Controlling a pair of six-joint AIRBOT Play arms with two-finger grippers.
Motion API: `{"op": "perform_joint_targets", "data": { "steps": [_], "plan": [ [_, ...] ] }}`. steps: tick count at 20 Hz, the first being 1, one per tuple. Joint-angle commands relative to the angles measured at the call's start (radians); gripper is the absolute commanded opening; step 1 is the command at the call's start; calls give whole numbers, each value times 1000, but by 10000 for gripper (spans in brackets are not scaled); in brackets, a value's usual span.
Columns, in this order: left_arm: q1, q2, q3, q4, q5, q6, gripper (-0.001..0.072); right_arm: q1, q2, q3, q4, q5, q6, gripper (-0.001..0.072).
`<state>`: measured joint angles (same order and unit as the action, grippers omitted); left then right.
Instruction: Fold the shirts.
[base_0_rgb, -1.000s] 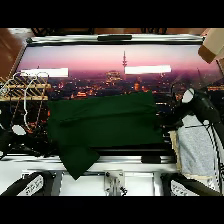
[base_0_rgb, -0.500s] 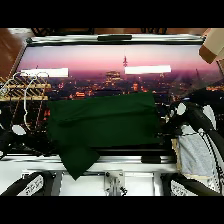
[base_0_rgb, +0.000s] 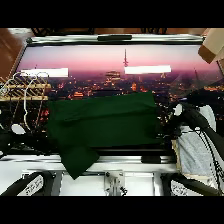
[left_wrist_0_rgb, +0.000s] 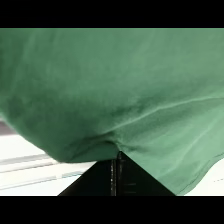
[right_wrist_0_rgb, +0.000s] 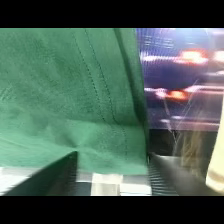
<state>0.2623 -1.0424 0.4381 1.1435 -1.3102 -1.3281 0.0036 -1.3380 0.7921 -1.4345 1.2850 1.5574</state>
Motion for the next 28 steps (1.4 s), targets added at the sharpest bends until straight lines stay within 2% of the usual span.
{"op": "perform_joint_targets", "data": {
  "steps": [1,4,9,12,14,17,24,28],
  "plan": [
    [-1,8,25,0,-10,0,35,0,-11,-1,44,0,-5,300],
    [-1,24,62,0,-12,11,35,0,5,6,39,32,-18,69],
    [0,63,193,1,-84,50,35,0,137,90,40,31,-51,68],
    [2,89,321,8,-121,63,34,0,162,182,42,-33,-46,67],
    [2,85,398,35,-95,63,32,0,139,241,38,-103,-47,67],
    [0,20,487,38,-34,64,32,0,39,356,39,-151,-55,67],
    [-1,-327,772,23,-32,41,33,58,-300,679,-6,-198,-32,67],
    [-1,-464,869,17,8,7,34,68,-408,721,-65,-196,10,68]
  ]
}}
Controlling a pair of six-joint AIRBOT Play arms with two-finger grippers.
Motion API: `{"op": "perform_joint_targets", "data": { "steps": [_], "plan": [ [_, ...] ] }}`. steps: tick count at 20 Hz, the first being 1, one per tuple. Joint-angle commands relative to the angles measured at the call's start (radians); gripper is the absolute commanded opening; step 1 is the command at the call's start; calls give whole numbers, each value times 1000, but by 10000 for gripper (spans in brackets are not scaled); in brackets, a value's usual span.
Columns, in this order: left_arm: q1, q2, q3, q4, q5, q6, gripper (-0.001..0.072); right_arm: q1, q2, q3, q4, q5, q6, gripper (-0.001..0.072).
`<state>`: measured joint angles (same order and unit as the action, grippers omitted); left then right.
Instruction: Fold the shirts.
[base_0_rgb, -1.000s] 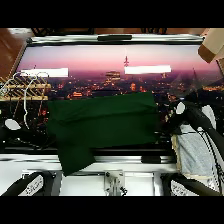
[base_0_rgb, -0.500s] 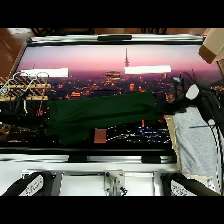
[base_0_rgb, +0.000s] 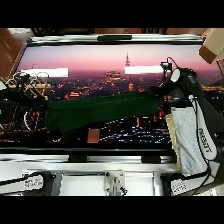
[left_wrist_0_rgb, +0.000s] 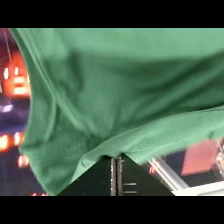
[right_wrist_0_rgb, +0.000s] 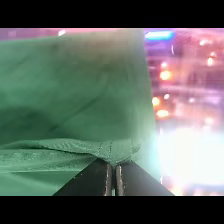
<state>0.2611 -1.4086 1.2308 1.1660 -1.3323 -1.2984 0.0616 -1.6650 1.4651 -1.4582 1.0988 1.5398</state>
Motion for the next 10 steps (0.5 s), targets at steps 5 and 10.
{"op": "perform_joint_targets", "data": {
  "steps": [5,10],
  "plan": [
    [-7,-196,106,-67,93,-24,34,10,-94,48,-69,-51,35,69],
    [-18,-218,112,-67,82,-53,562,10,-94,48,-76,6,45,499]
  ]
}}
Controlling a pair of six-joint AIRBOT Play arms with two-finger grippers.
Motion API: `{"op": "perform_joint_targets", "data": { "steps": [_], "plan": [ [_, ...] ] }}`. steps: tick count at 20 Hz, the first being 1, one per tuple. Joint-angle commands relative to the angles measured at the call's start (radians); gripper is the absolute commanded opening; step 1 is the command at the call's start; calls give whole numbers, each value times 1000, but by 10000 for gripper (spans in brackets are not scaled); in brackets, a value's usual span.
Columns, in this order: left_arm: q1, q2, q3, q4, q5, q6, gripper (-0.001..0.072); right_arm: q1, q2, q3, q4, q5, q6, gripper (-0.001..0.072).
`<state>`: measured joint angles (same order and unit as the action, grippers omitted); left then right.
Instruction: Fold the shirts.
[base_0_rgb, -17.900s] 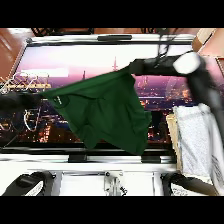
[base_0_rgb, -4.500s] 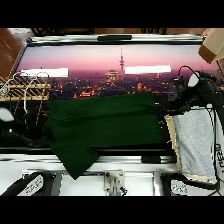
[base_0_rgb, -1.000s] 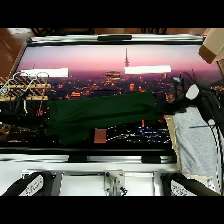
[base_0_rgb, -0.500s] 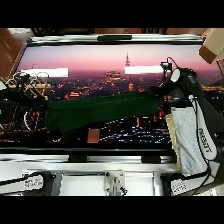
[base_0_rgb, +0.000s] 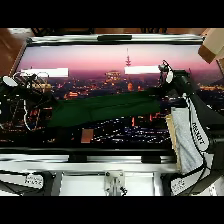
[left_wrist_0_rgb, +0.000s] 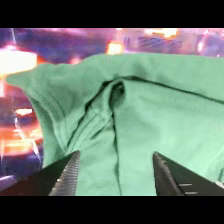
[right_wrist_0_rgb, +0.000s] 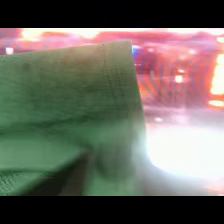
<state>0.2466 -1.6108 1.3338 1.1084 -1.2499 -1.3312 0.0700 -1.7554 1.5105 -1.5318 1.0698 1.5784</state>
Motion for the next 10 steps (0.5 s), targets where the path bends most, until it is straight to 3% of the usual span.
{"op": "perform_joint_targets", "data": {
  "steps": [1,4,5,8,10],
  "plan": [
    [-3,-10,16,-10,-11,-41,561,2,-3,2,-19,56,4,501],
    [-9,31,31,-10,-39,-46,542,-7,-4,2,-32,56,-19,517],
    [-11,52,31,-10,-39,-46,542,-18,-5,2,-16,40,-20,648],
    [-18,113,31,-10,-43,-43,542,-70,-14,2,116,-11,-86,649],
    [-25,152,31,-10,-43,-42,542,-122,-24,2,285,-44,-146,649]
  ]
}}
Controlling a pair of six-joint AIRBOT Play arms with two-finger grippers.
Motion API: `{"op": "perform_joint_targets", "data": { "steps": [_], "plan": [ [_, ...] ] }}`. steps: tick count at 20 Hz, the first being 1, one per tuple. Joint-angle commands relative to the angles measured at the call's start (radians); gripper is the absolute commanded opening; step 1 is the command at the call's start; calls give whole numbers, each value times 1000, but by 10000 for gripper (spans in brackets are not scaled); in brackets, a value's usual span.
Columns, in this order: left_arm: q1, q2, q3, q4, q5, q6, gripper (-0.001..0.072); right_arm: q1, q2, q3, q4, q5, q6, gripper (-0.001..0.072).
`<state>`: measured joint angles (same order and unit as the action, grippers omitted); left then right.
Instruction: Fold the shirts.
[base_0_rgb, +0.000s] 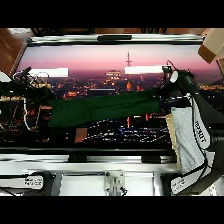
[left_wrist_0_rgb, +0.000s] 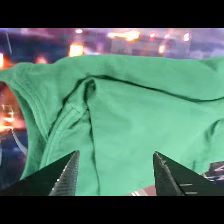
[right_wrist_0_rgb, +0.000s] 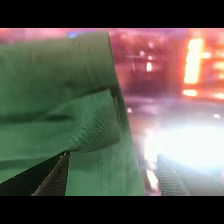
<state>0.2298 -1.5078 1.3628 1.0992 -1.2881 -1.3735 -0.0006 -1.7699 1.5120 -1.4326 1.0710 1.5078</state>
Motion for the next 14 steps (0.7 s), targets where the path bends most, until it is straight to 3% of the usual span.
{"op": "perform_joint_targets", "data": {
  "steps": [1,3,8,14],
  "plan": [
    [-12,66,2,0,-5,0,543,-75,-15,1,295,-45,-132,649],
    [-21,90,2,0,-3,0,542,-96,-24,1,417,-27,-216,649],
    [-27,106,2,0,-4,0,542,-95,-29,1,402,-9,-239,648],
    [-27,106,2,-1,-6,0,542,-94,-38,2,265,-5,-154,646]
  ]
}}
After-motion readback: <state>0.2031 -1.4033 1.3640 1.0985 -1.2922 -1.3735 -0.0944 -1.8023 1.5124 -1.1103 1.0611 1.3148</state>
